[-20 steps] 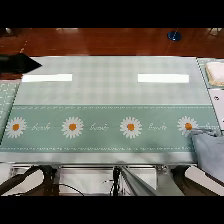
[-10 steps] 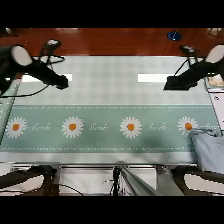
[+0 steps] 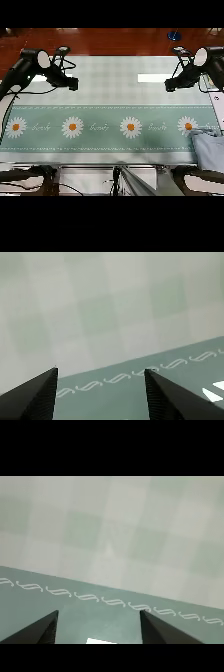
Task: Fold the shirts.
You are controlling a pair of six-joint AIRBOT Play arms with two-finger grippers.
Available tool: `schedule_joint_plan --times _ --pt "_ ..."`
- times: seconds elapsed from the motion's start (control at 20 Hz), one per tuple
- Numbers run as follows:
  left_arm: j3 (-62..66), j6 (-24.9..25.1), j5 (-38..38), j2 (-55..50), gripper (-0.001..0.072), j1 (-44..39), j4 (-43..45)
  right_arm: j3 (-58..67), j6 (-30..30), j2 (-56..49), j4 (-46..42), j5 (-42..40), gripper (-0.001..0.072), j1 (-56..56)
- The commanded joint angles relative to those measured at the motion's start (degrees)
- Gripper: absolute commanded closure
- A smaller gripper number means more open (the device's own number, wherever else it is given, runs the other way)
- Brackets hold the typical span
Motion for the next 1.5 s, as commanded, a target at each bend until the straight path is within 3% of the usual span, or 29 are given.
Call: schedule_joint_plan --times 0.0,0.95,1.25,1.45 --pt "3.65 -1.49 4.42 -1.92 0.0074 -0.13 -0.42 0.07 0.11 -0.04 -0.59 -4.44 0.0128 0.17" --pt "4.00 -1.51 5.68 -4.83 0.0074 -0.22 -0.44 0.07 0.13 -0.04 0.55 -6.75 0.0128 0.17" --pt "3.87 -0.74 -0.66 -4.48 0.0075 -0.20 0.39 0.07 0.13 -0.04 0.55 -6.75 0.0128 0.17" --pt "3.82 -0.24 7.67 -0.57 0.0076 -1.31 -2.25 0.07 0.13 -0.04 0.55 -6.75 0.0128 0.17"
